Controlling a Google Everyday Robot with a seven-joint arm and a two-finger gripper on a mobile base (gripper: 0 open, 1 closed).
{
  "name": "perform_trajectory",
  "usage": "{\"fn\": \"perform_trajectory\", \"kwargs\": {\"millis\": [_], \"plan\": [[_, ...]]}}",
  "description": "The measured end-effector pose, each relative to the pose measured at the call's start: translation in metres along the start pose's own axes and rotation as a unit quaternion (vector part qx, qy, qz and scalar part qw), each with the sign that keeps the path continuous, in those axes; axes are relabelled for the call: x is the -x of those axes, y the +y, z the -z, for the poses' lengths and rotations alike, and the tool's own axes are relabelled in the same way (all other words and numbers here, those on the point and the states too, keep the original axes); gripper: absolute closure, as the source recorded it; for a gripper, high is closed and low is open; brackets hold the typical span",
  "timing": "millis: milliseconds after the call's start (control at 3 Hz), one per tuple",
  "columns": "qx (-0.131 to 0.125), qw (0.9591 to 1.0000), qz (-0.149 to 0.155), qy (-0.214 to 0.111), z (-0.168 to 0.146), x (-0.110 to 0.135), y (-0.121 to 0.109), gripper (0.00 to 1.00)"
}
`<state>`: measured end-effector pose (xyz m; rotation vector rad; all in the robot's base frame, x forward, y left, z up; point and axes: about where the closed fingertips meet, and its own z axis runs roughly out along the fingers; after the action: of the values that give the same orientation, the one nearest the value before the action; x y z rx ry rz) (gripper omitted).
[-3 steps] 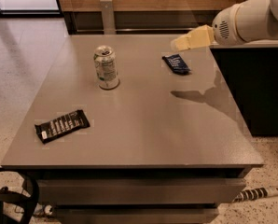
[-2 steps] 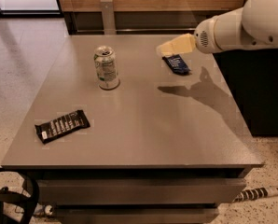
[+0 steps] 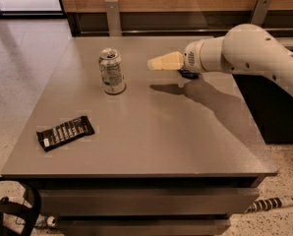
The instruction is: Pick rxbar blueberry
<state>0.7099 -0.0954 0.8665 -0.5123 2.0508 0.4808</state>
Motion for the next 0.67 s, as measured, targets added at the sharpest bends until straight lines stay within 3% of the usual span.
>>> {"fn": "perform_trajectory", "kwargs": {"millis": [667], "plan": [[-0.029,0.9995,-0.004,0.012,-0.022,-0.021,-0.021,0.0]]}}
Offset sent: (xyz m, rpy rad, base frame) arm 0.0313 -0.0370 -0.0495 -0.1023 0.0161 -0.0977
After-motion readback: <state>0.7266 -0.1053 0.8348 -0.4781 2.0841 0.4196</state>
